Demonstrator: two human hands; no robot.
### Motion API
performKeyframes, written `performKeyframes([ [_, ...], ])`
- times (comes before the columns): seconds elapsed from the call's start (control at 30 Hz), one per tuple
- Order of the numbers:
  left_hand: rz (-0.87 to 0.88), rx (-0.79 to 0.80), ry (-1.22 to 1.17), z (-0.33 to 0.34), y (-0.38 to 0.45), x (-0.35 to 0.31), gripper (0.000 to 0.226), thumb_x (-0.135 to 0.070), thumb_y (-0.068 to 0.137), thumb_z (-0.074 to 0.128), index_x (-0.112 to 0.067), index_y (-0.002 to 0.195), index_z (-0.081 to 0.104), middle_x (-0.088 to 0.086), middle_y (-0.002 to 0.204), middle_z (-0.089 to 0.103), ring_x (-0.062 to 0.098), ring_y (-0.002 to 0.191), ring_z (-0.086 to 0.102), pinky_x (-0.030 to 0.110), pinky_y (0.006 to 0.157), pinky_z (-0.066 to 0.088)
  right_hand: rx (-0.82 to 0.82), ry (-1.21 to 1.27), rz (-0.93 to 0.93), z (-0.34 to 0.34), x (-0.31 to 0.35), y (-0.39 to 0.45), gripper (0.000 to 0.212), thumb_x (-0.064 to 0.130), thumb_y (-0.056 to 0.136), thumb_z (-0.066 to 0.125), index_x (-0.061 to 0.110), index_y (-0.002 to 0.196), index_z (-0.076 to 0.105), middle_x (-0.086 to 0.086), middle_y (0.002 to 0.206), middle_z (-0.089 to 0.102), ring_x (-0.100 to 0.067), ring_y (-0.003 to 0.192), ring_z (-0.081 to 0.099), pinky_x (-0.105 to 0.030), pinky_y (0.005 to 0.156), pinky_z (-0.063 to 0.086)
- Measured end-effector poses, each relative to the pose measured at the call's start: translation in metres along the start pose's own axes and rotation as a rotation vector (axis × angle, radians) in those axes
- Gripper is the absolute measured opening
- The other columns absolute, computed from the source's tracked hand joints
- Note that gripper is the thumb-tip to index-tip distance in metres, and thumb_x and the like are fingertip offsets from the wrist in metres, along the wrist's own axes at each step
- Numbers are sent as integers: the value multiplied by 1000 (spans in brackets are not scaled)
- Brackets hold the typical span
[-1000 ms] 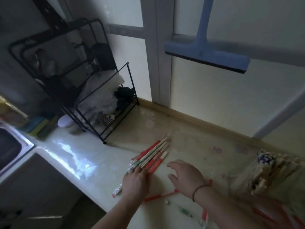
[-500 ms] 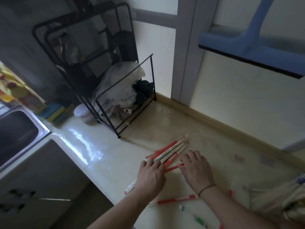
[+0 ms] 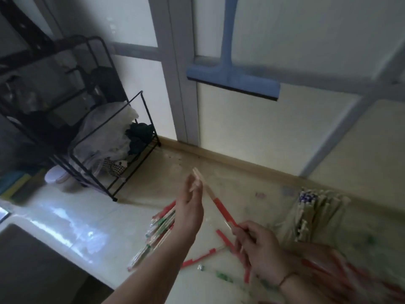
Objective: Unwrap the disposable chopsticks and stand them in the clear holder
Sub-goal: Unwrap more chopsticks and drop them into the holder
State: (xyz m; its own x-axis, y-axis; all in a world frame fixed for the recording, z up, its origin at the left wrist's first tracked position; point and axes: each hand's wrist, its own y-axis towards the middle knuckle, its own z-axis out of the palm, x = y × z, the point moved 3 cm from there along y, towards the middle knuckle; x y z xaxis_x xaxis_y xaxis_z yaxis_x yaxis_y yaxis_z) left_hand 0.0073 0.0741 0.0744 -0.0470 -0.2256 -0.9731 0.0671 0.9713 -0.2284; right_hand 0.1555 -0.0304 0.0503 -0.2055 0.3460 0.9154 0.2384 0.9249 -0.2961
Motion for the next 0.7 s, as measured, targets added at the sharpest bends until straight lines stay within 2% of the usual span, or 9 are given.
performKeyframes([
  [0.07, -99, 128, -222, 32, -20, -23, 33, -28, 104, 42, -9, 125, 58, 12, 110, 73, 26, 98, 71, 44, 92, 55, 19, 120, 41, -19, 2, -31, 18, 12, 96, 54, 7, 80, 62, -7, 58, 62, -20, 36, 48, -22, 38, 33],
  [0.13, -83, 210, -236, 58, -44, -42, 24, -17, 104, 42, -5, 110, 63, 14, 94, 75, 27, 84, 73, 37, 77, 58, -21, 186, 56, -40, 4, -61, 17, 12, 95, 54, 4, 81, 61, -8, 57, 63, -19, 34, 49, -19, 38, 32],
  [0.2, -69, 248, -253, 80, -64, -48, 21, -13, 102, 45, -4, 104, 64, 15, 90, 75, 27, 81, 74, 32, 71, 59, -101, 206, 64, -61, 2, -88, 20, 10, 95, 54, 4, 78, 63, -9, 53, 63, -20, 33, 52, -19, 36, 33],
  [0.27, -68, 264, -273, 99, -80, -52, 20, -12, 101, 47, -4, 102, 65, 16, 90, 75, 28, 82, 74, 33, 72, 59, -146, 205, 30, -76, 2, -114, 17, 7, 94, 55, 3, 83, 67, -13, 57, 66, -25, 38, 57, -21, 37, 38],
  [0.4, -58, 309, -266, 127, -106, -54, 17, -12, 99, 52, -5, 99, 68, 15, 90, 75, 27, 83, 73, 36, 73, 59, -212, 170, -6, -97, -2, -152, 16, 1, 90, 58, -2, 81, 71, -13, 54, 67, -12, 39, 58, -10, 42, 41],
  [0.47, -44, 322, -236, 138, -119, -51, 18, -13, 98, 54, -6, 96, 71, 15, 90, 75, 26, 83, 73, 37, 74, 59, -200, 164, -23, -103, -3, -164, 26, 0, 93, 56, 7, 73, 71, -16, 57, 67, -11, 39, 59, -13, 42, 43],
  [0.53, -29, 335, -199, 146, -129, -49, 20, -13, 97, 56, -4, 93, 73, 15, 88, 75, 25, 81, 73, 33, 69, 59, -219, 168, -50, -108, -5, -174, 41, -2, 91, 57, 21, 60, 71, -14, 60, 69, -7, 40, 58, -7, 44, 41],
  [0.6, -19, 350, -181, 151, -137, -46, 21, -13, 97, 56, 0, 94, 72, 15, 87, 75, 24, 79, 74, 31, 66, 59, -232, 184, -70, -111, -8, -179, 56, -3, 89, 58, 33, 47, 67, -9, 54, 68, -8, 37, 57, -7, 47, 43],
  [0.7, -22, 374, -155, 155, -147, -40, 21, -13, 97, 56, -2, 92, 73, 14, 84, 75, 24, 78, 73, 35, 71, 61, -226, 189, -62, -115, -14, -183, 60, -3, 90, 58, 32, 43, 64, -8, 57, 69, -7, 38, 58, -14, 45, 45],
])
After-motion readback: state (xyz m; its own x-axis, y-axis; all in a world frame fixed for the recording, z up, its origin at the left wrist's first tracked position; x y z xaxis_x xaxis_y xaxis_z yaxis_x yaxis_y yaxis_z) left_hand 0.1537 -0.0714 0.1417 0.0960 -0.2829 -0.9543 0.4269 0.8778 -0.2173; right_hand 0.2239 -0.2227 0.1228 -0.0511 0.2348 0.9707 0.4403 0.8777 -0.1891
